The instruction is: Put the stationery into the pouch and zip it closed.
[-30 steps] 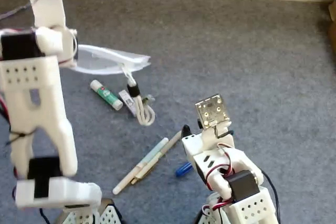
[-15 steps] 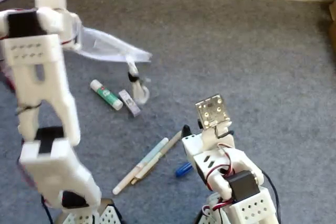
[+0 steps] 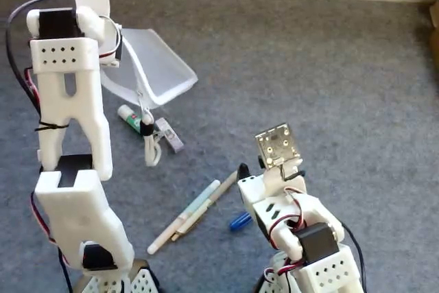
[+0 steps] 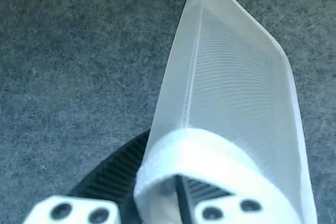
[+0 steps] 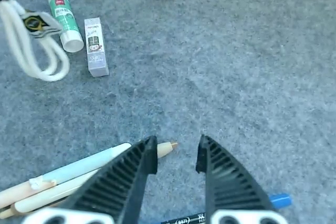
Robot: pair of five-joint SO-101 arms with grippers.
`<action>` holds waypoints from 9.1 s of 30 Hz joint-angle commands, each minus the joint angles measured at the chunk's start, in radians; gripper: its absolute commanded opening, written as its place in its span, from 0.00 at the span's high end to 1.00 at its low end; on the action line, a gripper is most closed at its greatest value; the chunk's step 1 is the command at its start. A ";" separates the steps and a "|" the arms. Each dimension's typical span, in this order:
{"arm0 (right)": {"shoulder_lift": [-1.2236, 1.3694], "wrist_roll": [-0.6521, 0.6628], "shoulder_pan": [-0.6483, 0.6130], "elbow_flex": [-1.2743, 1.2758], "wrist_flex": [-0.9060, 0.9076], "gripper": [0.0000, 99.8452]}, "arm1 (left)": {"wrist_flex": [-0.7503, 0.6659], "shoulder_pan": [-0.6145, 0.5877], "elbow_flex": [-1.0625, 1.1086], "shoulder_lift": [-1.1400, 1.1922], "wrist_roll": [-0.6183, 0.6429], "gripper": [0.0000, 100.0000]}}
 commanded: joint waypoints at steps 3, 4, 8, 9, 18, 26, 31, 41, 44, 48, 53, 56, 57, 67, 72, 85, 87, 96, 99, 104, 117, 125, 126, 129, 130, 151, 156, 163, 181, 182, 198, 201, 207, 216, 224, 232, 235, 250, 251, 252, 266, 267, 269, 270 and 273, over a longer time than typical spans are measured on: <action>-0.018 -0.002 0.010 -0.007 -0.027 0.87 | 0.023 0.027 -0.018 -0.031 0.012 0.99; -0.018 -0.002 0.007 -0.007 -0.027 0.87 | 0.028 0.025 -0.016 -0.031 0.048 0.99; -0.018 -0.002 0.005 -0.008 -0.025 0.87 | 0.031 0.021 0.035 -0.035 0.163 0.99; -0.018 -0.002 0.005 -0.007 -0.025 0.87 | 0.031 0.024 0.048 -0.035 0.180 0.99; -0.012 0.000 -0.064 -0.096 -0.059 0.70 | 0.032 0.025 0.087 -0.035 0.229 0.99; 0.091 0.104 -0.242 -0.182 -0.214 0.69 | 0.032 0.030 0.087 -0.033 0.229 0.99; 0.320 0.104 -0.311 -0.269 -0.378 0.69 | 0.031 0.030 0.085 -0.033 0.229 0.99; 0.734 0.153 -0.390 -0.499 -0.579 0.69 | 0.029 0.045 0.082 -0.033 0.229 0.99; 0.837 0.190 -0.390 -0.555 -0.628 0.69 | 0.028 0.054 0.082 -0.033 0.229 0.99; 0.938 0.195 -0.387 -0.602 -0.700 0.69 | 0.028 0.065 0.081 -0.033 0.229 0.99; 1.049 0.195 -0.364 -0.656 -0.780 0.69 | 0.026 0.071 0.081 -0.033 0.227 0.99; 1.113 0.195 -0.346 -0.659 -0.829 0.69 | 0.026 0.071 0.081 -0.033 0.222 0.99; 1.130 0.195 -0.340 -0.659 -0.854 0.69 | 0.026 0.070 0.081 -0.030 0.222 0.99; 1.190 0.371 -0.315 -0.661 -0.918 0.93 | 0.032 0.073 0.085 -0.033 0.221 0.99; 1.188 0.379 -0.309 -0.661 -0.915 0.95 | 0.034 0.071 0.088 -0.061 0.149 0.99; 1.024 0.414 -0.309 -0.753 -0.519 0.99 | 0.032 0.059 0.323 -0.338 -0.120 0.73; 1.013 0.445 -0.309 -0.756 -0.475 0.99 | 0.032 0.054 0.344 -0.366 -0.189 0.75; 1.001 0.459 -0.309 -0.756 -0.410 0.99 | 0.025 -0.004 0.348 -0.498 -0.371 0.75; 1.001 0.509 -0.317 -0.757 -0.357 0.99 | 0.025 -0.022 0.348 -0.522 -0.408 0.75; 1.001 0.516 -0.323 -0.757 -0.348 0.99 | 0.023 -0.036 0.354 -0.524 -0.456 0.76; 1.001 0.514 -0.323 -0.757 -0.348 0.99 | -0.095 -0.093 0.516 -0.524 -0.485 0.84; 1.003 0.509 -0.326 -0.754 -0.348 0.99 | -0.117 -0.088 0.549 -0.536 -0.485 0.99; 1.001 0.486 -0.326 -0.756 -0.348 0.99 | -0.115 -0.087 0.544 -0.536 -0.485 1.00; 1.000 0.405 -0.323 -0.757 -0.348 0.96 | -0.109 -0.087 0.541 -0.536 -0.482 0.99; 1.000 0.390 -0.321 -0.757 -0.348 0.92 | -0.109 -0.087 0.541 -0.536 -0.480 0.99; 0.759 0.212 -0.283 -0.806 -0.228 0.74 | 0.020 -0.174 0.541 -0.536 -0.034 0.99; 0.745 0.210 -0.214 -0.905 -0.028 0.75 | 0.025 -0.173 0.533 -0.541 -0.034 0.99; 0.743 0.210 -0.133 -0.941 0.151 0.82 | 0.026 -0.177 0.587 -0.690 0.041 0.99; 0.745 -0.252 0.056 -0.937 0.426 0.83 | 0.026 -0.282 0.723 -0.794 0.267 0.99; 0.743 -0.253 0.068 -0.937 0.441 0.83 | 0.026 -0.282 0.723 -0.794 0.276 0.99; 0.751 -0.269 0.219 -0.739 0.499 0.83 | 0.020 -0.282 0.723 -0.792 0.330 0.99; 0.750 -0.408 0.217 -0.711 0.499 0.83 | 0.020 -0.282 0.725 -0.792 0.330 0.99; 0.751 -0.549 0.216 -0.704 0.499 0.83 | 0.020 -0.282 0.727 -0.792 0.330 0.99; 0.745 -0.552 0.219 -0.694 0.507 0.83 | 0.018 -0.282 0.794 -0.792 0.328 0.99; 0.743 -0.552 0.219 -0.618 0.498 0.83 | 0.018 -0.282 0.794 -0.792 0.328 0.99; 0.754 -0.554 0.220 -0.616 0.489 0.83 | 0.020 -0.282 0.796 -0.792 0.328 0.99; 0.754 -0.554 0.249 -0.599 0.437 0.83 | 0.018 -0.282 0.796 -0.792 0.328 0.99; 0.754 -0.552 0.358 -0.512 0.222 0.83 | 0.018 -0.275 0.789 -0.799 0.328 0.99; 0.754 -0.552 0.358 -0.512 0.220 0.83 | 0.018 -0.275 0.792 -0.799 0.328 0.99; 0.756 -0.552 0.358 -0.512 0.216 0.83 | 0.018 -0.275 0.792 -0.799 0.328 0.99; 0.972 -0.631 0.315 -0.521 0.229 0.83 | 0.011 -0.275 0.837 -0.794 0.327 0.99; 1.006 -0.631 0.328 -0.521 0.228 0.83 | 0.003 -0.275 0.848 -0.794 0.327 0.99; 1.063 -0.631 0.363 -0.522 0.228 0.83 | -0.014 -0.278 0.865 -0.796 0.327 0.99; 1.086 -0.629 0.377 -0.524 0.219 0.83 | -0.018 -0.280 0.875 -0.797 0.327 0.99; 1.122 -0.624 0.407 -0.539 0.168 0.83 | -0.018 -0.277 0.898 -0.797 0.327 0.99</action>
